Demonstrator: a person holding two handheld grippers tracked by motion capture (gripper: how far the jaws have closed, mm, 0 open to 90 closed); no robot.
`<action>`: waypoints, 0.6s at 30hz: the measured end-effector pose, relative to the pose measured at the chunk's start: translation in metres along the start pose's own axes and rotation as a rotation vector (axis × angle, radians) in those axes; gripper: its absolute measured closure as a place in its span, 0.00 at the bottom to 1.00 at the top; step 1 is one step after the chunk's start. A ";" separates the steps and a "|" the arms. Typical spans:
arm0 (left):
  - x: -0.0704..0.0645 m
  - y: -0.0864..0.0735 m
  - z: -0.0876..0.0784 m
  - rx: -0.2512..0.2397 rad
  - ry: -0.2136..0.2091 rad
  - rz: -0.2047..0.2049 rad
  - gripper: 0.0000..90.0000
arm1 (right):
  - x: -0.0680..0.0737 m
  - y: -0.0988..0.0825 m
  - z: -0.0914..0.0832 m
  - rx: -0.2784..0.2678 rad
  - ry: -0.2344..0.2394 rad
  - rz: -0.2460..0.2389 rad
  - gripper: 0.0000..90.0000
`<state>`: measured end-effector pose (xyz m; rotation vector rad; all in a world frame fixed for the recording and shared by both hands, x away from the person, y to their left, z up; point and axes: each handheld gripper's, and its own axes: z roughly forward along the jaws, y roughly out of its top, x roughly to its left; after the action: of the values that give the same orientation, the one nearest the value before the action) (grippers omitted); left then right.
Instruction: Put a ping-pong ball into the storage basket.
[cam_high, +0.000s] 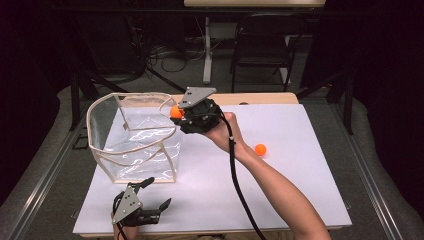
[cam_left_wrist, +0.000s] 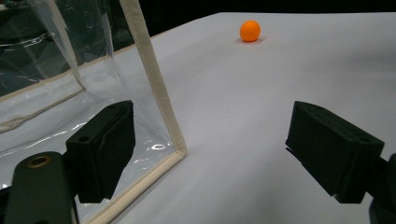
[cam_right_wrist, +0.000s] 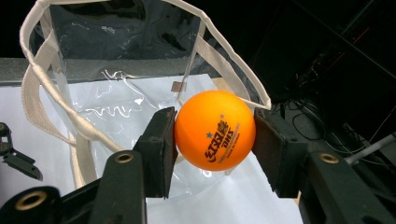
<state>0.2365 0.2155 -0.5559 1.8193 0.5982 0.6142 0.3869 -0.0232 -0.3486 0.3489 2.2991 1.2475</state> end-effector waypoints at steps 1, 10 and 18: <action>0.000 0.000 0.000 0.000 0.002 0.003 0.17 | 0.000 0.001 0.000 -0.001 0.002 0.002 0.56; 0.001 0.000 -0.001 -0.001 0.002 0.002 0.17 | 0.001 0.009 0.007 0.005 0.012 -0.004 0.56; 0.001 0.000 0.000 -0.003 0.001 0.003 0.17 | 0.004 0.016 0.013 0.016 0.026 -0.016 0.56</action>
<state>0.2366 0.2161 -0.5557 1.8179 0.5952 0.6183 0.3902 -0.0030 -0.3423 0.3215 2.3299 1.2340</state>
